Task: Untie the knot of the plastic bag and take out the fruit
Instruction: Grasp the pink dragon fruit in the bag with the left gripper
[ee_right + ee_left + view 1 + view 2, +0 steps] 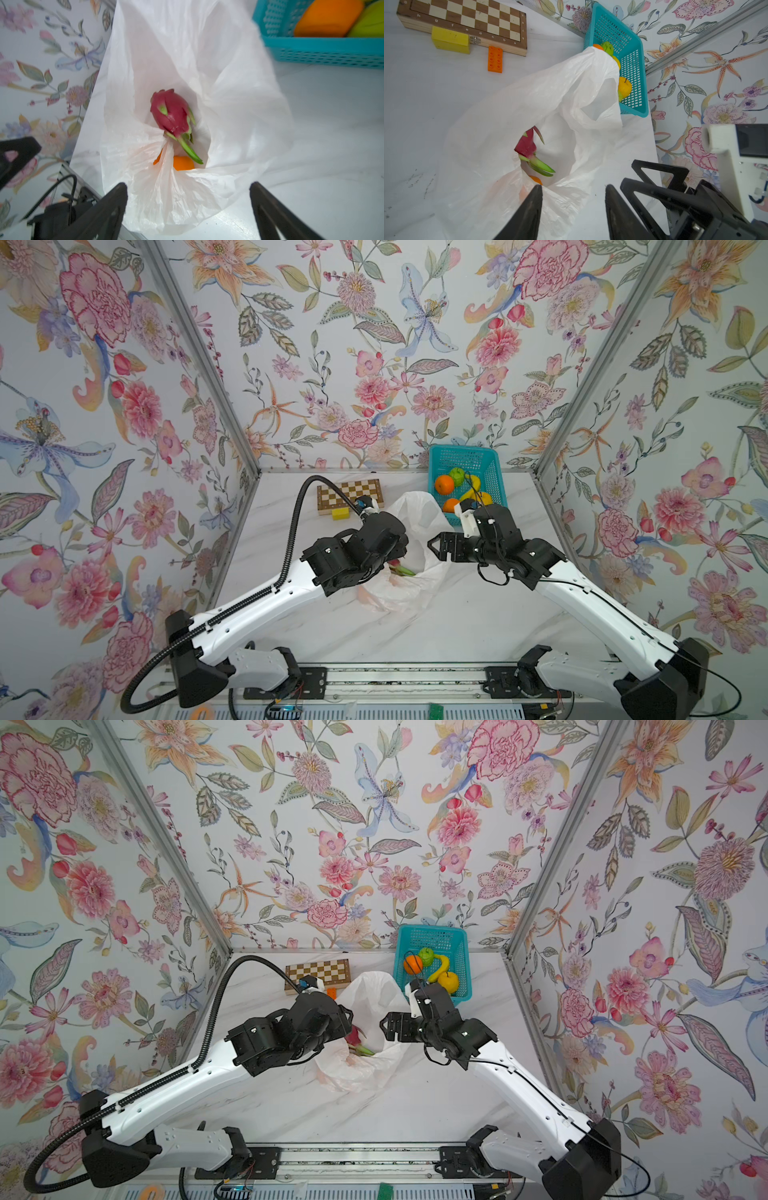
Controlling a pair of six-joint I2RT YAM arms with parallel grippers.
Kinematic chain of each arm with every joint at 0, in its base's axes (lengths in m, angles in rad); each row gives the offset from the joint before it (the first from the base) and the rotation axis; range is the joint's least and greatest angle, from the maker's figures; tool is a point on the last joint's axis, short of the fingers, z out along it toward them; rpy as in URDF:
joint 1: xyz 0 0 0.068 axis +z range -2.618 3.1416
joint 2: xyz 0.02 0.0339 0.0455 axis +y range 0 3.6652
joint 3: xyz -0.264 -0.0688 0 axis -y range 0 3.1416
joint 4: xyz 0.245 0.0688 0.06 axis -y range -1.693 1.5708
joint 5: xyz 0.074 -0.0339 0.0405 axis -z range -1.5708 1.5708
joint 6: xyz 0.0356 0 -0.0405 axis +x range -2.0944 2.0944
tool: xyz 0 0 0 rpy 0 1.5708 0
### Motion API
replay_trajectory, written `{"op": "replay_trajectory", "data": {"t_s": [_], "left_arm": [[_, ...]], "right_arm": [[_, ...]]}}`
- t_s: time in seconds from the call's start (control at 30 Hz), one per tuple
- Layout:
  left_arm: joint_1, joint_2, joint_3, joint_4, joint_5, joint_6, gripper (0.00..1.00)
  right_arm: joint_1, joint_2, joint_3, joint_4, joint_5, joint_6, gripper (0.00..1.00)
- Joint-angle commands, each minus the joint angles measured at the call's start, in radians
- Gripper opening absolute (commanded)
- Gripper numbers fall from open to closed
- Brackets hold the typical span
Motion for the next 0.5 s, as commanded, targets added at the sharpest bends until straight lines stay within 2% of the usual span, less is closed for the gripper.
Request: {"op": "replay_trajectory", "data": {"t_s": [0.0,0.2,0.33,0.47], "left_arm": [[-0.008,0.142,0.092,-0.101,-0.003,-0.044,0.54],[0.001,0.433,0.325,-0.268,-0.004,-0.035,0.56],[0.035,0.529,0.37,-0.296,-0.007,-0.021,0.56],[0.077,0.586,0.374,-0.309,-0.07,0.016,0.57]], "right_arm": [[-0.031,-0.092,-0.072,-0.009,0.103,0.102,0.93],[-0.066,-0.184,-0.114,-0.04,0.123,0.112,0.93],[-0.067,-0.207,-0.12,-0.065,0.132,0.116,0.93],[-0.07,-0.229,-0.126,-0.077,0.142,0.116,0.93]]}}
